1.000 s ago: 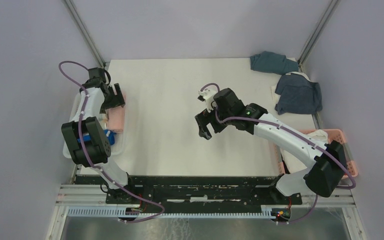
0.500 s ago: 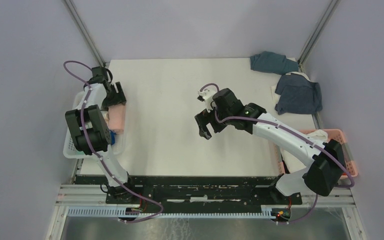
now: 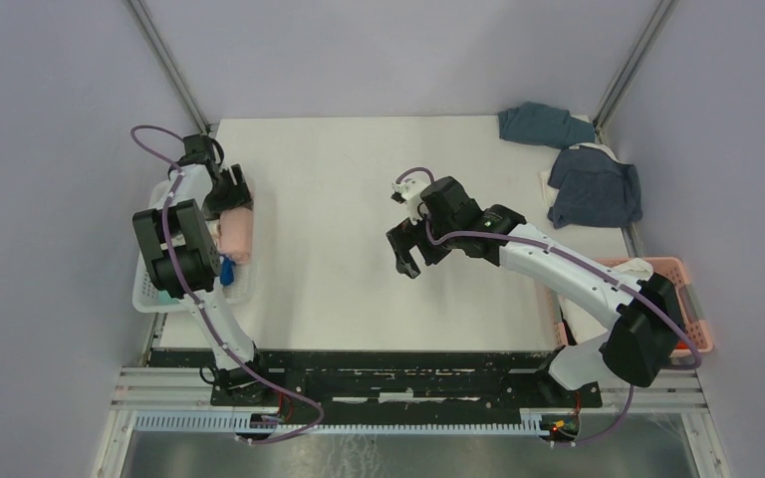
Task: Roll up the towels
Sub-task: Place the towel at the center of the board.
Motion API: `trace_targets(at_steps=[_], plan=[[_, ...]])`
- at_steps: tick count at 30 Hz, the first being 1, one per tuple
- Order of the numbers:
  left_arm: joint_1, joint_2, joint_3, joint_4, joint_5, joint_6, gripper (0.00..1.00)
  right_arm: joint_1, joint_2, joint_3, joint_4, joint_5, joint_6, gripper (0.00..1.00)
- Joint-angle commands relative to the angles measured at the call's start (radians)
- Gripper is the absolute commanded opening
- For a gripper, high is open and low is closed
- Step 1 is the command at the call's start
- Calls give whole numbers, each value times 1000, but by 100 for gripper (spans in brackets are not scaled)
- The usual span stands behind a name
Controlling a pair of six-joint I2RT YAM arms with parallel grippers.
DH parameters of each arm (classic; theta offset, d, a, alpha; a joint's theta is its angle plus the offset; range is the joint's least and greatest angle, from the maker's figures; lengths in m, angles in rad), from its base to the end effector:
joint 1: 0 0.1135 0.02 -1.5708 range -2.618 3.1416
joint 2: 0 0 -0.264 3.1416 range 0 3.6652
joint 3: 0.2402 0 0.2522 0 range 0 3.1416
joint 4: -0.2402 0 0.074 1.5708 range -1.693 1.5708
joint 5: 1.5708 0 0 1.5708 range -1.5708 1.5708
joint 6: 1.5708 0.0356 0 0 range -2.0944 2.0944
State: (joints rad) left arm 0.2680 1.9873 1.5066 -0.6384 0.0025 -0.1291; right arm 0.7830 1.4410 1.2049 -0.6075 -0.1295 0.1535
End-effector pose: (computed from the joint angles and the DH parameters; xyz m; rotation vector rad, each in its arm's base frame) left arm 0.4046 0.1110 0.1963 -0.5299 2.6378 0.0395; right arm 0.2170 0.2224 0.2947 -0.8289 2.3476 0.5714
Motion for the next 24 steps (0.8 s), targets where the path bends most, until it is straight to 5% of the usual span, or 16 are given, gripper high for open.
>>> trace_targets(at_steps=[1, 13, 24], plan=[[-10, 4, 0, 3, 25, 22, 83, -3, -26, 16, 24, 18, -9, 100], [-8, -157, 39, -1, 8, -16, 89, -4, -126, -57, 54, 63, -8, 100], [-9, -121, 42, 68, 7, -10, 89, -5, -190, -121, 60, 94, -17, 100]])
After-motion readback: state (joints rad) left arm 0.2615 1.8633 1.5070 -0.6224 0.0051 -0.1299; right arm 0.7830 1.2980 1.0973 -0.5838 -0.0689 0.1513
